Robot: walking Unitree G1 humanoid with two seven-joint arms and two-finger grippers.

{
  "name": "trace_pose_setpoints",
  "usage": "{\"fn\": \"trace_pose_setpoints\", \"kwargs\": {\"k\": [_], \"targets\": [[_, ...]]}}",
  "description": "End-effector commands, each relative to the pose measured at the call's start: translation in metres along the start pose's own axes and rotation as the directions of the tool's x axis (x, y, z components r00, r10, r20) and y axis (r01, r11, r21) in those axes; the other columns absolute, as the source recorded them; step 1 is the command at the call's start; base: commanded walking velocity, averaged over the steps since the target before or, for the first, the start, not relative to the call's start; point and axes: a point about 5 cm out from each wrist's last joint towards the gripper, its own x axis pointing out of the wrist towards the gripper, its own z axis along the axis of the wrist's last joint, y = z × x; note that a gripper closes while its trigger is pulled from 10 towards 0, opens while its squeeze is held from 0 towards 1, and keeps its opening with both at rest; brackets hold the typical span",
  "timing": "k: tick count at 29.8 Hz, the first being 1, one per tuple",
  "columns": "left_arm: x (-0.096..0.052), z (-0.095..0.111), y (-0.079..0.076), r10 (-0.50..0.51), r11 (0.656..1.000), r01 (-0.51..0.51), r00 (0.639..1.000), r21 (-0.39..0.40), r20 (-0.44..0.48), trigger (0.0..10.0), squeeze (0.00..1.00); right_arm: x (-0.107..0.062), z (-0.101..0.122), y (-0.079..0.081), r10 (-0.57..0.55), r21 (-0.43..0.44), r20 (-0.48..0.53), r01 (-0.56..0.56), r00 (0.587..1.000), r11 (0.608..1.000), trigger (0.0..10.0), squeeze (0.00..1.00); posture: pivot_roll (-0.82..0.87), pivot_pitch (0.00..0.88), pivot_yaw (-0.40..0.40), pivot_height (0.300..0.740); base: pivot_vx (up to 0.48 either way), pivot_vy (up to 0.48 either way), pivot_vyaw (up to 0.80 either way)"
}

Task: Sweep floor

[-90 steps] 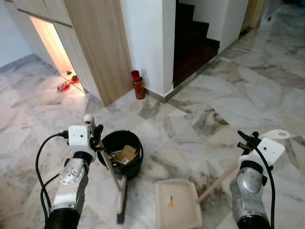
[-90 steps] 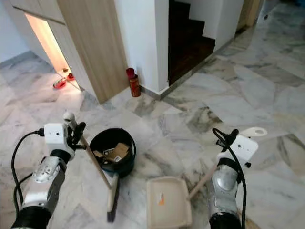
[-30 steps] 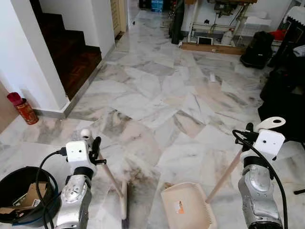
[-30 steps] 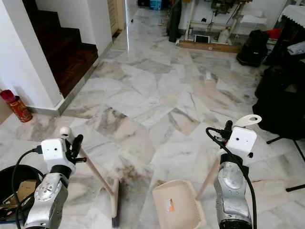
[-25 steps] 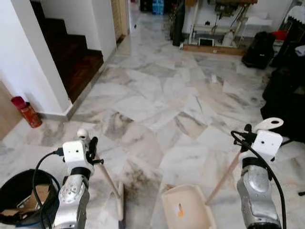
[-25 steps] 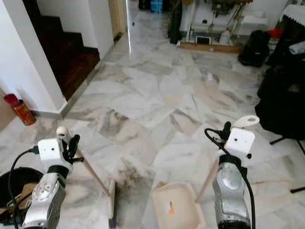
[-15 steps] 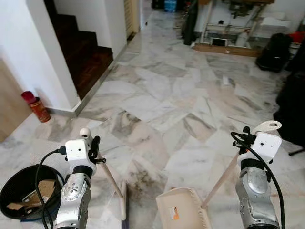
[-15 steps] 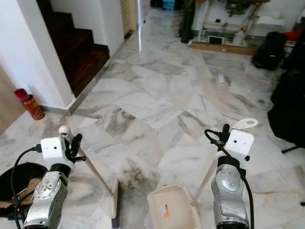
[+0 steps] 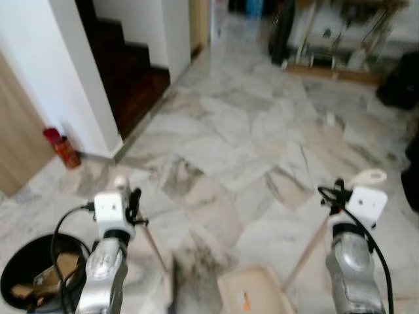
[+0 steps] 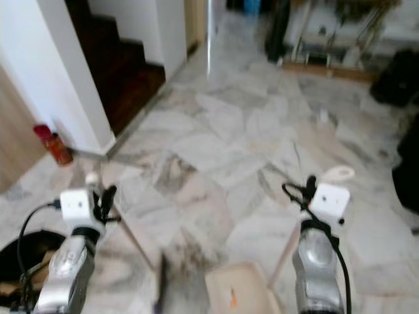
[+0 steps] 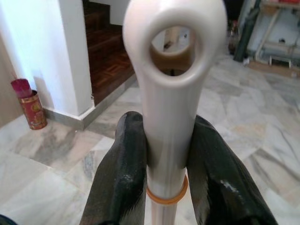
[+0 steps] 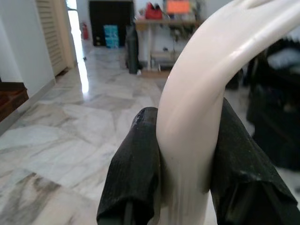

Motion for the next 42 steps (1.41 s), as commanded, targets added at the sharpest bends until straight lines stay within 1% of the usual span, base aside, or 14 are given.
{"fn": "trace_pose_setpoints", "kwargs": {"k": [1,4,9,12,17,26,37,40,42], "targets": [[0.001,0.006,0.005,0.006,1.000,-0.006,1.000,0.018,0.022,10.0,0.00,0.002,0.013,0.010,0.021,0.043,0.054,-0.024,0.998,0.999,10.0,0.00,-0.06,0.000,-0.006,0.740,0.319,0.000,0.00],[0.000,0.006,0.004,0.000,1.000,0.000,1.000,0.019,0.018,10.0,0.00,0.002,0.012,0.010,0.017,0.048,0.048,-0.020,0.999,0.999,10.0,0.00,-0.06,0.000,-0.003,0.740,0.320,0.000,0.00],[0.000,0.004,0.003,-0.009,1.000,0.009,1.000,0.021,0.009,10.0,0.00,-0.001,0.011,0.014,0.028,0.060,0.042,-0.031,0.999,0.998,10.0,0.00,-0.06,0.000,0.003,0.740,0.322,0.000,-0.62],[0.001,0.005,0.002,-0.018,1.000,0.018,1.000,0.022,0.009,10.0,0.00,-0.004,0.008,0.014,0.032,0.057,0.041,-0.034,0.999,0.998,10.0,0.00,-0.05,0.000,0.006,0.740,0.320,0.000,0.00],[0.004,0.009,0.003,-0.025,0.999,0.025,0.999,0.025,0.019,10.0,0.00,-0.004,0.009,0.016,0.037,0.057,0.054,-0.040,0.998,0.998,10.0,0.00,-0.04,0.000,0.009,0.740,0.322,0.000,0.00],[0.001,0.008,0.007,-0.032,0.999,0.032,0.999,0.033,0.015,10.0,0.00,-0.009,0.004,0.020,0.034,0.068,0.039,-0.037,0.999,0.997,10.0,0.00,-0.04,0.000,0.024,0.740,0.322,0.000,0.00],[0.006,0.011,0.006,-0.034,0.999,0.033,0.999,0.031,0.027,10.0,0.00,-0.006,0.008,0.017,0.027,0.064,0.056,-0.031,0.998,0.997,10.0,0.00,-0.05,0.000,0.020,0.740,0.322,0.000,0.00],[0.006,0.012,0.007,-0.021,0.999,0.020,0.999,0.026,0.038,10.0,0.00,-0.008,0.009,0.013,0.025,0.059,0.061,-0.028,0.998,0.998,10.0,0.00,-0.05,0.000,0.014,0.740,0.324,0.000,0.00],[0.005,0.014,0.007,-0.019,1.000,0.018,0.999,0.024,0.042,10.0,0.00,-0.013,0.010,0.010,0.027,0.051,0.066,-0.031,0.997,0.998,10.0,0.00,-0.05,0.000,0.014,0.740,0.319,0.000,0.00]]}}
